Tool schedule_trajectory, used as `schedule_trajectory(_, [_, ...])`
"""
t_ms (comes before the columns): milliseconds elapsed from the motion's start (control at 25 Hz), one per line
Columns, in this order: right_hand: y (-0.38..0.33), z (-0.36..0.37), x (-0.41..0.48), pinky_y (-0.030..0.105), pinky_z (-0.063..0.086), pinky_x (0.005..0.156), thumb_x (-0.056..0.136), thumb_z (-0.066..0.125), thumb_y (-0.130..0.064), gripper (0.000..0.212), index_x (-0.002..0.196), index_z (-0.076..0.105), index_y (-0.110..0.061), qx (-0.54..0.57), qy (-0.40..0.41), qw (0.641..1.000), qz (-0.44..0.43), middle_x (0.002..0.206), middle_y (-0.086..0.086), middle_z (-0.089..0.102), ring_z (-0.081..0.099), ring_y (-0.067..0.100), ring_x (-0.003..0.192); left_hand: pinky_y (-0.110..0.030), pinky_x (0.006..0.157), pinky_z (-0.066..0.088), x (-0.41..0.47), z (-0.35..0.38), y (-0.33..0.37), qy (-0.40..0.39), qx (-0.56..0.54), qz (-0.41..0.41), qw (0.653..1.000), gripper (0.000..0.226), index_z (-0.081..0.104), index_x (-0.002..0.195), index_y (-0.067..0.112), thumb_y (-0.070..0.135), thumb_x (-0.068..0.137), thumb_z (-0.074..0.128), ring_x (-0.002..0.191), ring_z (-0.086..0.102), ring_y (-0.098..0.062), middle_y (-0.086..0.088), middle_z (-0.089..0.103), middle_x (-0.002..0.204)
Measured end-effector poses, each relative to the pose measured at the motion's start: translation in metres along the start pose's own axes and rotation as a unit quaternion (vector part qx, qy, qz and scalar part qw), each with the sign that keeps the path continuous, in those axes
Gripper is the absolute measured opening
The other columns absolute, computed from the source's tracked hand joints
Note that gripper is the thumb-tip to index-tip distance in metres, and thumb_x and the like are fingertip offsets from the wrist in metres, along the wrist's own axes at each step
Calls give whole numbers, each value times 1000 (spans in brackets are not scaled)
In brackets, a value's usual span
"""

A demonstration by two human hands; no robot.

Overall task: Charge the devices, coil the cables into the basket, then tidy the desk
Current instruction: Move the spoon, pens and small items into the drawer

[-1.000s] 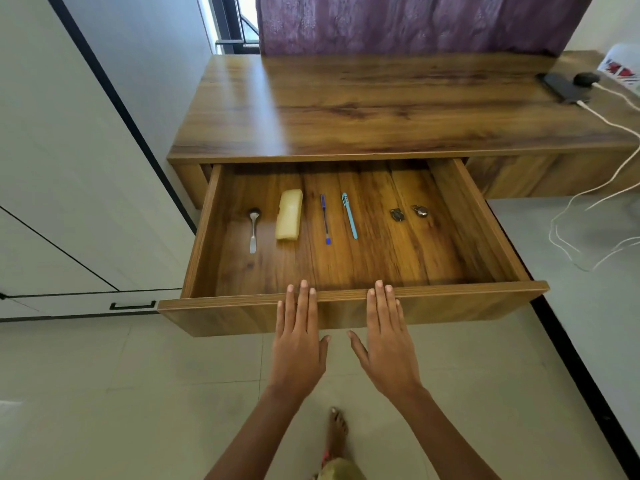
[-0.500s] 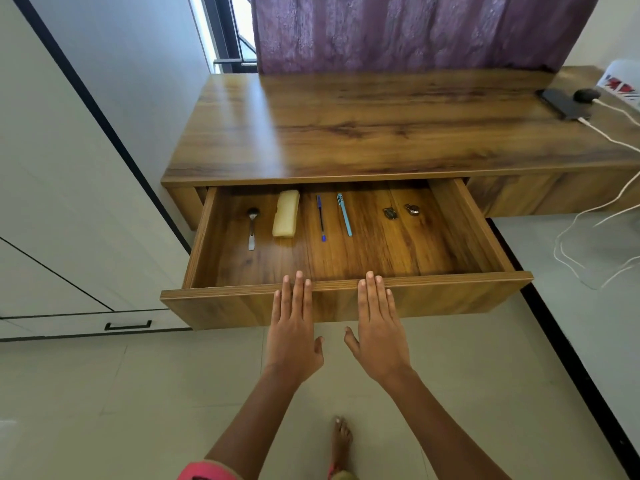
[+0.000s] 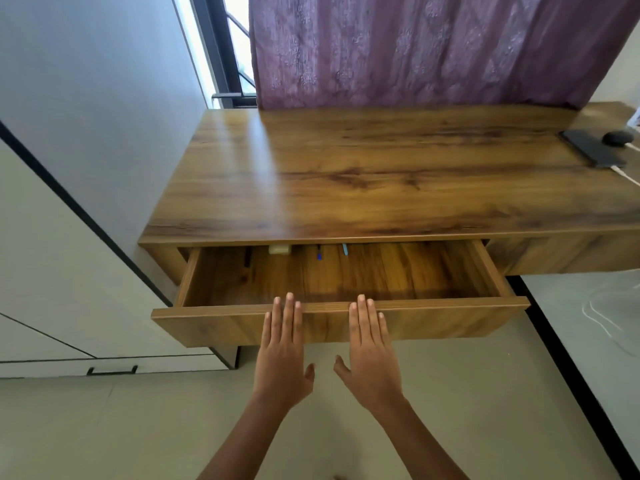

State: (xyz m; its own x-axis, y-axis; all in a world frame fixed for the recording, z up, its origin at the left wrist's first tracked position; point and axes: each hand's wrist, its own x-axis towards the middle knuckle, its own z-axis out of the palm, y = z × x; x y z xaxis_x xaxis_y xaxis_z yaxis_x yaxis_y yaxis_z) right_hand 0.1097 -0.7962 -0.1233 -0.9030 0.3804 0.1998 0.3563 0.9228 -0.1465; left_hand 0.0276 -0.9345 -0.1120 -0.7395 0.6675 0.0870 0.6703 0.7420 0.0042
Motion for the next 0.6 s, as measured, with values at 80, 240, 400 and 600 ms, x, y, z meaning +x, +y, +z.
schedule_trajectory(80, [2,2,20,42,25,112,62,77,-52,110,145,22,-6,2,9,1000,1,150,14,31,27,30,139,-45,114,4,19,1,-1,-4,12,-13,1000,120,13,146,2,52,58,76,143,6,-37,-20,11,155])
schedule_trajectory(240, [8,8,55,43,25,112,62,76,-53,109,143,22,-6,-11,14,1000,-12,149,15,33,30,31,138,-45,115,2,53,5,-6,6,30,-30,999,123,6,146,2,48,58,78,143,4,-36,-21,9,155])
schedule_trajectory(400, [12,17,79,39,9,114,63,75,-56,110,145,19,-6,-10,12,1000,-2,150,15,30,22,30,140,-45,116,3,75,13,-12,20,38,-33,999,123,1,147,1,49,62,76,144,0,-35,-20,0,156])
schedule_trajectory(600, [17,28,104,40,7,114,66,71,-57,112,147,13,-5,-29,19,999,-8,152,16,24,13,29,142,-44,116,2,99,20,-17,37,46,-38,998,124,-6,146,0,54,65,71,144,-6,-34,-19,-10,155])
